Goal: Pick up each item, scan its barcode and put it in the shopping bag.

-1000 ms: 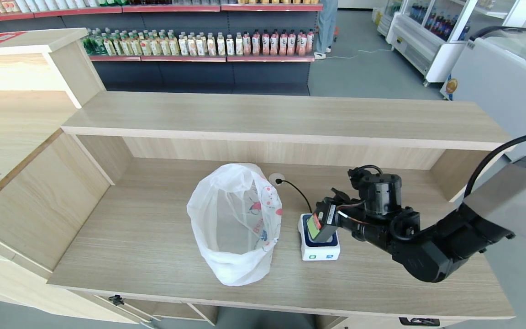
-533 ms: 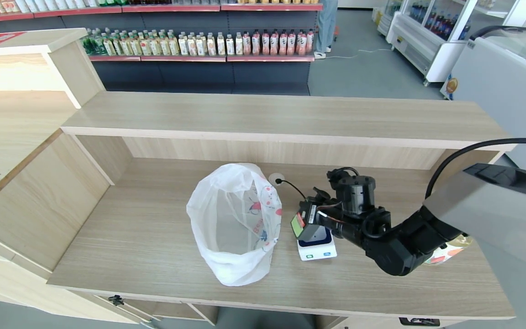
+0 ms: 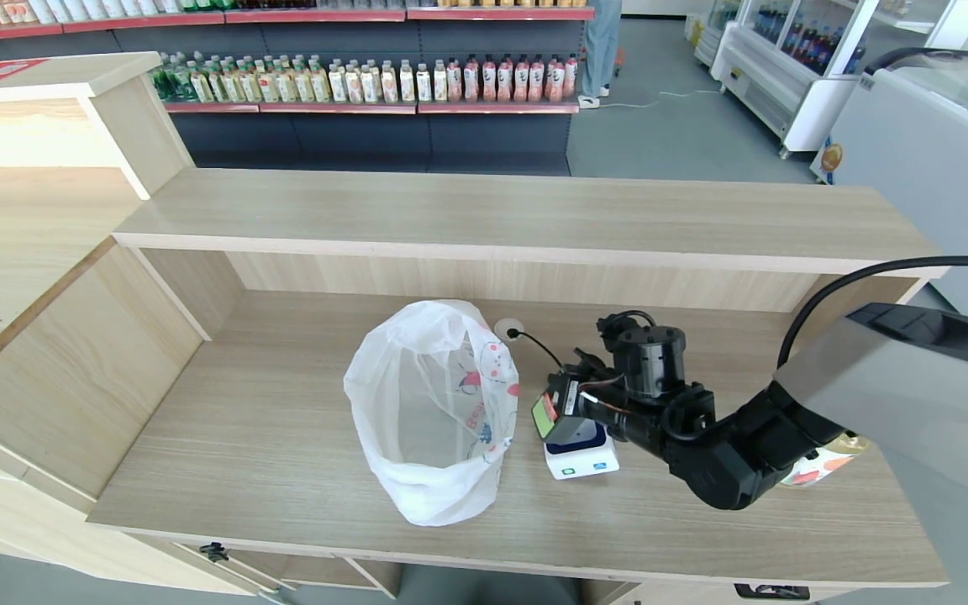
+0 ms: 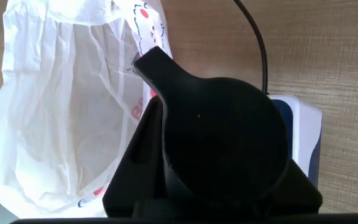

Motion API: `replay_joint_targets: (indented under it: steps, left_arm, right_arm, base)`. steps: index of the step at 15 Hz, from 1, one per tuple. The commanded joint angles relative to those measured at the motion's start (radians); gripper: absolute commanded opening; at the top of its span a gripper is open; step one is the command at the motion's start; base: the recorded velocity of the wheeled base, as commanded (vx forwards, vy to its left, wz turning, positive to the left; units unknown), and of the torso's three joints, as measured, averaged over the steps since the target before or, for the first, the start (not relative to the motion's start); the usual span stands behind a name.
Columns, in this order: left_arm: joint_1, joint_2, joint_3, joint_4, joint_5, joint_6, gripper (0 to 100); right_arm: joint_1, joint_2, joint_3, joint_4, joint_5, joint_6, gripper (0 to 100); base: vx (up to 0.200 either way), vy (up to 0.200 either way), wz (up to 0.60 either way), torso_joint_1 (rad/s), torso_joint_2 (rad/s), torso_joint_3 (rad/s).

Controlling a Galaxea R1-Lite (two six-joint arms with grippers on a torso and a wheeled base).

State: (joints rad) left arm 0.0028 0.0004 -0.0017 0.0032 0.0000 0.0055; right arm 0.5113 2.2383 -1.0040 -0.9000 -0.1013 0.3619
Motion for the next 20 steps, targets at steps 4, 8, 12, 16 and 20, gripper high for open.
replay_joint_targets:
  steps: [4, 8, 12, 16, 20]
  left_arm:
    - [0.0, 0.0, 0.0, 0.0, 0.0, 0.001, 100]
    - [0.0, 0.0, 0.0, 0.0, 0.0, 0.001, 100]
    - [0.0, 0.0, 0.0, 0.0, 0.0, -0.002, 100]
    - [0.0, 0.0, 0.0, 0.0, 0.0, -0.002, 100]
    - [0.0, 0.0, 0.0, 0.0, 0.0, -0.001, 100]
  right_arm:
    - [-0.005, -0.022, 0.008, 0.01, -0.003, -0.001, 0]
    - [0.0, -0.059, 0.024, 0.009, -0.003, -0.001, 0]
    - [0.066, -0.299, 0.008, 0.115, 0.006, -0.086, 0]
    - [0.095, -0.356, 0.007, 0.216, 0.028, -0.101, 0]
    - [0.096, -0.316, 0.002, 0.239, 0.028, -0.101, 0]
  base:
    - [0.0, 0.0, 0.0, 0.0, 0.0, 0.0]
    - [0.0, 0.0, 0.0, 0.0, 0.0, 0.0]
    - [0.0, 0.0, 0.0, 0.0, 0.0, 0.0]
    - [0.0, 0.15, 0.0, -0.001, 0.0, 0.003]
    - [0.0, 0.2, 0.0, 0.009, 0.0, 0.004]
